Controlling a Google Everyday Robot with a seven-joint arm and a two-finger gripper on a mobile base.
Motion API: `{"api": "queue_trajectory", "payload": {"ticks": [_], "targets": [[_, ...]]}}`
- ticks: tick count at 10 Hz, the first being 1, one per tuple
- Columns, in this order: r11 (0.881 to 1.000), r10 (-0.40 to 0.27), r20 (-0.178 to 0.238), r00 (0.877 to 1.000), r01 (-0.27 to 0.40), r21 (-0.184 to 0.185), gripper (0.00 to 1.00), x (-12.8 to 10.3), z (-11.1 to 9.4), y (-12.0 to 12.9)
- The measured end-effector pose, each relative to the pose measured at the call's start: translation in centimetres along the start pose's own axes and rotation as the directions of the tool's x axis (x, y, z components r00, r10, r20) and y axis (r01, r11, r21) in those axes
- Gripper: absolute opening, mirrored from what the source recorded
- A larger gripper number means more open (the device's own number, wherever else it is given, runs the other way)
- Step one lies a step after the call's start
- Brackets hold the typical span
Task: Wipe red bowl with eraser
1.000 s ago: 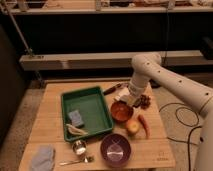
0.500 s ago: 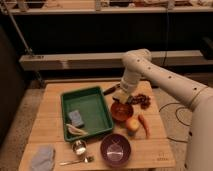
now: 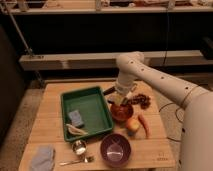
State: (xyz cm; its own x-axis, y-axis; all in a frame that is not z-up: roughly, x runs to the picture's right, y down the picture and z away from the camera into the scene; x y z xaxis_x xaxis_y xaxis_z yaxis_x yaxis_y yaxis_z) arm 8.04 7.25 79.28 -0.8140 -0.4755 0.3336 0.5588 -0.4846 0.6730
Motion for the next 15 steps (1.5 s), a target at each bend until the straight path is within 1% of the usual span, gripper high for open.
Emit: {"api": "queue_trajectory", "payload": {"ticks": [2,4,5,7,8,10,11,15], "targets": [[1.0,-0.016,0.006,1.0,0.015,0.023,0.2,-0.5,0.7,-0.8],[0.998,-0.024,0.01,1.0,0.024,0.054,0.2,-1.6,1.7,-1.6],[0.998,-0.023,0.008,1.0,0.022,0.06,0.2,-2.0,1.8,-1.7],[0.997,-0.008,-0.001,1.0,0.008,0.074,0.2,-3.9,1.8,-1.6],[0.997,0.002,-0.005,1.0,-0.001,0.077,0.2,-4.8,1.8,-1.4],[0.997,0.013,-0.01,1.0,-0.013,0.076,0.2,-5.4,1.7,-1.1],[0.997,0.03,-0.009,1.0,-0.029,0.075,0.2,-6.3,1.6,-0.6],[0.995,0.089,-0.019,0.996,-0.088,0.051,0.2,-7.9,0.5,1.8]]}}
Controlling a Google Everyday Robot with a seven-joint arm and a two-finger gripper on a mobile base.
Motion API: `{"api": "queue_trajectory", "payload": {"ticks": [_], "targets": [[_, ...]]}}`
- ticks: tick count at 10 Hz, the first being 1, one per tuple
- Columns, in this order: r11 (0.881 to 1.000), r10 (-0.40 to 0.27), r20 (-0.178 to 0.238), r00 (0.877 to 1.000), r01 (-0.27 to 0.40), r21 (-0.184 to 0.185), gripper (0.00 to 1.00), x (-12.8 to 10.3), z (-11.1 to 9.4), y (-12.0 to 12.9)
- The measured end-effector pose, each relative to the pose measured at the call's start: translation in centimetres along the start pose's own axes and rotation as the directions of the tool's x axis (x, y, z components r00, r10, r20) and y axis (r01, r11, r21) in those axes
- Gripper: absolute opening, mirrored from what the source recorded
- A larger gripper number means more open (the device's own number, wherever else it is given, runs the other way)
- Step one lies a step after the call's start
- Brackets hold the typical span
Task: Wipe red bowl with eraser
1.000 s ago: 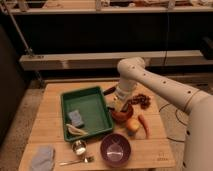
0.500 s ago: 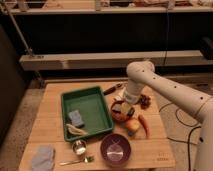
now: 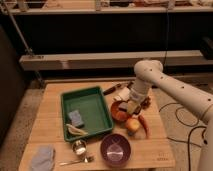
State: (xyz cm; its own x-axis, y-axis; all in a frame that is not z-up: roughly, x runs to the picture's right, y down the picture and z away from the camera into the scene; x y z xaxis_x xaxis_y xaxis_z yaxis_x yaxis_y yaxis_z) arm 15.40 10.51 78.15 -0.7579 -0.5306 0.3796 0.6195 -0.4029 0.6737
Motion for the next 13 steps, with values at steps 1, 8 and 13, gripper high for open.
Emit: {"api": "queue_trajectory", "payload": {"ticks": [1,8,13], "targets": [[1.0,0.011,-0.006,1.0,-0.011,-0.008,0.2,0.1,-0.4,0.6],[1.0,-0.02,-0.023,1.0,0.019,-0.022,0.2,4.1,-0.9,1.1],[0.995,-0.1,0.01,0.995,0.1,0.02,0.2,7.4,2.7,-1.7]]}}
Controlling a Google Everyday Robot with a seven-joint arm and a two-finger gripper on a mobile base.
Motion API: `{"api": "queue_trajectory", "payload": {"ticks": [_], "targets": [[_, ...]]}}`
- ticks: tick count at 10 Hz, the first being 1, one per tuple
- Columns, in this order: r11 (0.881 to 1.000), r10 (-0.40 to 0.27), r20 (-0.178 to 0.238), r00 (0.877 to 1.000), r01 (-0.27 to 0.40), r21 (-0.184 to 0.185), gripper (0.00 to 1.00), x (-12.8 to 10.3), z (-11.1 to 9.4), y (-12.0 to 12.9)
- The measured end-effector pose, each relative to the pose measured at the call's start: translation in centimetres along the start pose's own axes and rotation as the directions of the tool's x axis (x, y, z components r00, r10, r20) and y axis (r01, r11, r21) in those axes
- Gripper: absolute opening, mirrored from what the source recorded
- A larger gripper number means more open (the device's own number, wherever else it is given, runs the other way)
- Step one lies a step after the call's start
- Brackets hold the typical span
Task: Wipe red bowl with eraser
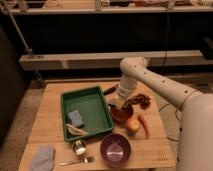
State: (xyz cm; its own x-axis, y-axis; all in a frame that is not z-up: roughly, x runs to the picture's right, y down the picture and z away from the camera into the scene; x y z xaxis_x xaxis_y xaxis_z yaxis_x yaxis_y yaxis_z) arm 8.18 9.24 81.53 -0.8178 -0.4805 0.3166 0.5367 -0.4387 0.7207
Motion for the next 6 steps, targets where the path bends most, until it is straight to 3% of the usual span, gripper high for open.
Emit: {"api": "queue_trajectory", "payload": {"ticks": [6], "targets": [[1.0,-0.023,0.019,1.0,0.023,0.014,0.2,-2.2,0.5,-1.3]]}}
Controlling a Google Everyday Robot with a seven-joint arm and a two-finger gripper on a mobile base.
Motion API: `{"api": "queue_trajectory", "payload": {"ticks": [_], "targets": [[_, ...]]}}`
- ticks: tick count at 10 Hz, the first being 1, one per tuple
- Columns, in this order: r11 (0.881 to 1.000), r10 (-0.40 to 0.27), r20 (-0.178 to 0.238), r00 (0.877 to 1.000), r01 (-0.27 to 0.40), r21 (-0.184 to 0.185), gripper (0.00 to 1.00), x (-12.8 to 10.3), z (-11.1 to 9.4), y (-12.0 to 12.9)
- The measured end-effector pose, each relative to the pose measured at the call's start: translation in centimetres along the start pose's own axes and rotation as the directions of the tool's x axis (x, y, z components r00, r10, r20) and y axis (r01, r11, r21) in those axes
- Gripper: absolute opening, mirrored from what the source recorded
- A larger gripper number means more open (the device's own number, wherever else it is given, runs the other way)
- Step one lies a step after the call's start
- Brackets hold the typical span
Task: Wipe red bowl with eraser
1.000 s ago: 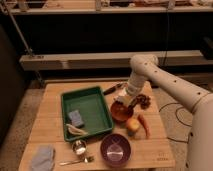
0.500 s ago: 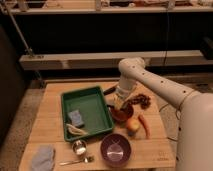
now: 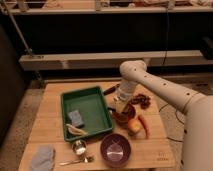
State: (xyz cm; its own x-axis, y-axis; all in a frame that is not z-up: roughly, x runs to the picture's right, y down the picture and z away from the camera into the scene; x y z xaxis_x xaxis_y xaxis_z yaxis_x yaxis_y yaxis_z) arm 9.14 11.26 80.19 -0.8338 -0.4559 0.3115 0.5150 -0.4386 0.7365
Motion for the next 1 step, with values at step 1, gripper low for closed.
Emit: {"api": "queue_trajectory", "payload": {"ticks": [1], "targets": [[1.0,0.004,0.003,1.0,-0.004,0.0,0.2,-0.57,0.01,-0.02]]}}
